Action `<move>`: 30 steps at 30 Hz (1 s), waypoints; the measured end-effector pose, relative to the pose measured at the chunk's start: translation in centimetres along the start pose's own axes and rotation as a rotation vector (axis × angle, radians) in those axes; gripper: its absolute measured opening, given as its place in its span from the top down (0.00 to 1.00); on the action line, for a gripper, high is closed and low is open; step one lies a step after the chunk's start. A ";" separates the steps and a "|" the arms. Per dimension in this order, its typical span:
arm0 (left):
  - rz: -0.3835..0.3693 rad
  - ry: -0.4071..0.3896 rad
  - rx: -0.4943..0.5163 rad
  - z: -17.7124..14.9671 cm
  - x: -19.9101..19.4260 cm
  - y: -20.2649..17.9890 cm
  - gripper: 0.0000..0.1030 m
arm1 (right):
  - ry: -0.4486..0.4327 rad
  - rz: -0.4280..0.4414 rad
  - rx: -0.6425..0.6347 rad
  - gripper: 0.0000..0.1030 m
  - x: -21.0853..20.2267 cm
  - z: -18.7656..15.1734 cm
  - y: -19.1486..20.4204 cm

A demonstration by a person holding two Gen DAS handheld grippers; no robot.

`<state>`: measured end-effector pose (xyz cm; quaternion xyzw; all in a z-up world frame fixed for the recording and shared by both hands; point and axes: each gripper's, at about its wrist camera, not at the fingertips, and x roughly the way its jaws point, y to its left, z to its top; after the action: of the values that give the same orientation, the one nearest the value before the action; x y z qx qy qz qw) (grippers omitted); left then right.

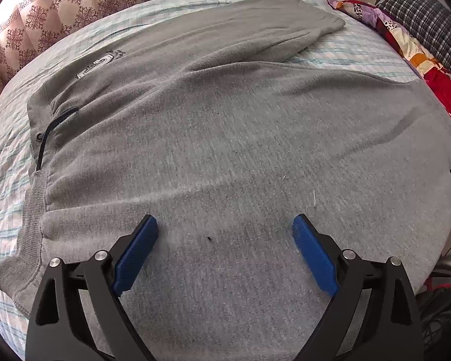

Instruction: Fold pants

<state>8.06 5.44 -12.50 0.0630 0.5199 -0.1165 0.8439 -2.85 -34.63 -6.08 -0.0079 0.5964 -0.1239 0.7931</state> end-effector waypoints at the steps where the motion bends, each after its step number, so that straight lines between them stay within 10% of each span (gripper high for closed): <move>1: -0.007 0.002 -0.005 0.0 -0.1 0.1 0.10 | -0.011 -0.006 0.000 0.36 -0.6 0.3 0.1; 11: -0.035 -0.074 -0.110 4.3 -1.9 3.8 0.10 | -0.212 0.087 -0.053 0.36 -4.3 6.6 4.2; 30: 0.170 -0.173 -0.275 15.0 0.9 20.7 0.10 | -0.226 0.321 -0.233 0.36 -1.2 15.1 20.8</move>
<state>26.86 21.86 -6.85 -0.0192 0.4494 0.0225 0.8929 15.04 -16.30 -3.90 -0.0183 0.5078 0.0753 0.8580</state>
